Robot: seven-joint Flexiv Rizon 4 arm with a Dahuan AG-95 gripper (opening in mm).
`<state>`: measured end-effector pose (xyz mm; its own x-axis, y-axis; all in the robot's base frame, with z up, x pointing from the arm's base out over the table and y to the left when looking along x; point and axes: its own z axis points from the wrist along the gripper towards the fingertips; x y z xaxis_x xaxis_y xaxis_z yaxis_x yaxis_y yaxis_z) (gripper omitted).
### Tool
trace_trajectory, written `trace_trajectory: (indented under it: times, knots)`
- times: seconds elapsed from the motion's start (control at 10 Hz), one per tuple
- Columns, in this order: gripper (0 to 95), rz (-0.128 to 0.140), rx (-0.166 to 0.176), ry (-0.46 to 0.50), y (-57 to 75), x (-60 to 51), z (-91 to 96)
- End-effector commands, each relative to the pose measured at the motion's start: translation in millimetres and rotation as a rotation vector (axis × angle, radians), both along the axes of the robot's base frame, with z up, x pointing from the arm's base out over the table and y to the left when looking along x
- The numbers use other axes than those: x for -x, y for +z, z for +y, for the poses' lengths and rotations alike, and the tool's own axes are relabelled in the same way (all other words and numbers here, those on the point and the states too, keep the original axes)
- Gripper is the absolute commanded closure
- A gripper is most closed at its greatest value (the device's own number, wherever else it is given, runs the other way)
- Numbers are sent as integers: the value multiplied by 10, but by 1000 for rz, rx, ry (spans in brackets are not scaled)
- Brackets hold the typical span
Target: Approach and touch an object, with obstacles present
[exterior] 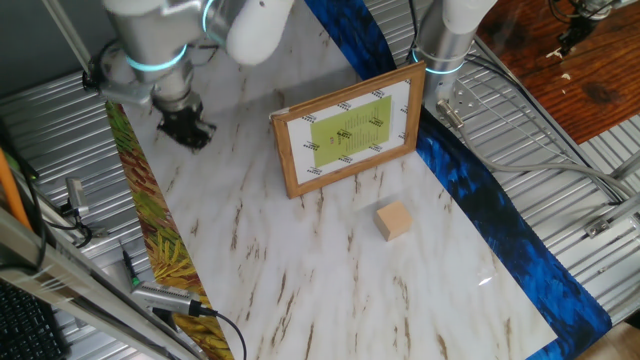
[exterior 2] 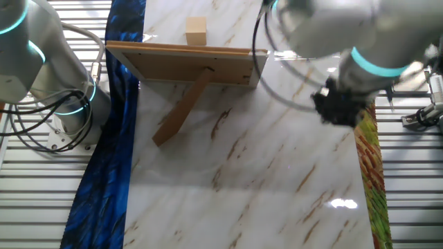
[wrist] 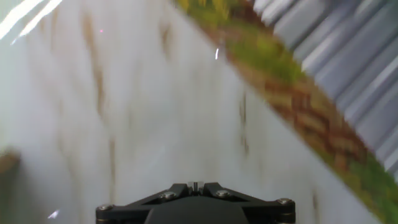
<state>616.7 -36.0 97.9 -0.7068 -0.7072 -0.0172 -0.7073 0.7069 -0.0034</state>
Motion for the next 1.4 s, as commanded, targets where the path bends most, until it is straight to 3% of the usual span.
trace_trajectory:
  times: [0.1, 0.3, 0.5, 0.9, 1.1, 1.2, 1.3, 1.4]
  knots:
    - [950, -10, -6, -75, -86, 71, 350]
    - [950, -9, -2, -135, -117, 141, 590]
    - [950, -4, 12, -118, -117, 141, 590]
    - [950, 15, 12, 132, -117, 141, 590]
    - [950, 15, 9, 162, -117, 141, 590]
    - [950, 9, -27, 143, -173, 179, 670]
    - [950, 7, -52, 115, -240, 163, 869]
    - [950, 5, -57, 85, -282, 145, 1088]
